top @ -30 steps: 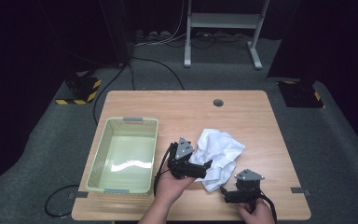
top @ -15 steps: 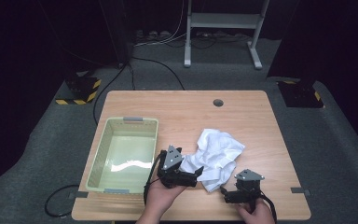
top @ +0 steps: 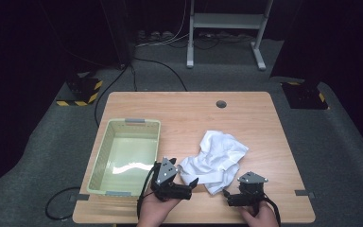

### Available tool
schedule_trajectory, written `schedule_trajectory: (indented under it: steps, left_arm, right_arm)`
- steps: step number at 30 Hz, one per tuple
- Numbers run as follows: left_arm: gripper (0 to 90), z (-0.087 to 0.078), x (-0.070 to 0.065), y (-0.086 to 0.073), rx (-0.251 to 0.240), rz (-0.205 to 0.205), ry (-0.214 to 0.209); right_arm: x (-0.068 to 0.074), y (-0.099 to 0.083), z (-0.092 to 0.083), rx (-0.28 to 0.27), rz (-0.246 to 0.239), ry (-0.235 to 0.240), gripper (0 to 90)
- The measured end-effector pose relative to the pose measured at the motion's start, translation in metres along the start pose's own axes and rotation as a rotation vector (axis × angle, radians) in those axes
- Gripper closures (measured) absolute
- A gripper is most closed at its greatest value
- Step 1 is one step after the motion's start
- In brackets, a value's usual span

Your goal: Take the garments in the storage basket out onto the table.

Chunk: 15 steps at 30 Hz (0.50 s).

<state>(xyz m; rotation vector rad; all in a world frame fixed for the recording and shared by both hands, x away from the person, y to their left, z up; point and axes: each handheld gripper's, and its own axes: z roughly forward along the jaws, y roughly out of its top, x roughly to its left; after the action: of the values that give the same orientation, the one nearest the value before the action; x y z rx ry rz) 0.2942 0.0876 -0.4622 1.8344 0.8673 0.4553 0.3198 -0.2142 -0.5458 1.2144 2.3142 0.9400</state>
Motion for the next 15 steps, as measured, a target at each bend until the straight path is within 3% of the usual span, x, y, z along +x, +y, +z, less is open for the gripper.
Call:
schedule_trajectory:
  steps: [6, 15]
  left_arm:
    - [0.6, 0.005, -0.013, -0.014, 0.026, 0.023, -0.019]
    - [0.9, 0.025, -0.024, -0.045, 0.116, 0.028, -0.032]
  right_arm:
    - [0.0, 0.0, 0.0, 0.0, 0.0, 0.0, 0.1]
    - [0.0, 0.0, 0.0, 0.0, 0.0, 0.0, 0.1]
